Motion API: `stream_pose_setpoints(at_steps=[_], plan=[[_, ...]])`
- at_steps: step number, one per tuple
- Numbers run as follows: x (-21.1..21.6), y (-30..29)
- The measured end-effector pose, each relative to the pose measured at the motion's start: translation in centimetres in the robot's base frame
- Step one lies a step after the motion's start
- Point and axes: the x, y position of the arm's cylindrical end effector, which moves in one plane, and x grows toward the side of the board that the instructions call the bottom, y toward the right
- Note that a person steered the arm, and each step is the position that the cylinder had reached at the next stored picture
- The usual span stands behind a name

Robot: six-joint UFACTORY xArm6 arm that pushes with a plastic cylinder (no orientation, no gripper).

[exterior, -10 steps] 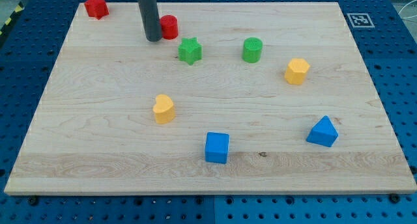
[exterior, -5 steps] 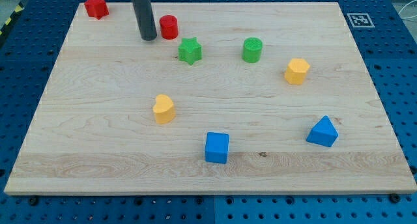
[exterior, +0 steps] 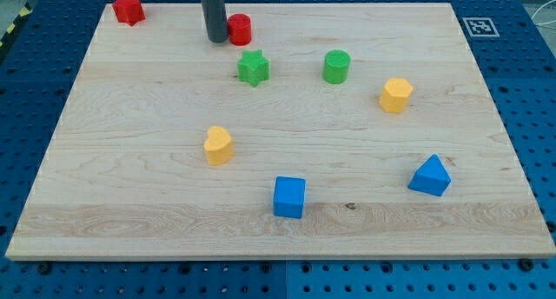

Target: Push the red circle to the top center

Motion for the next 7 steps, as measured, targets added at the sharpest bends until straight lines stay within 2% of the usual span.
stream_pose_setpoints(at_steps=[7], plan=[[0.0,5.4]])
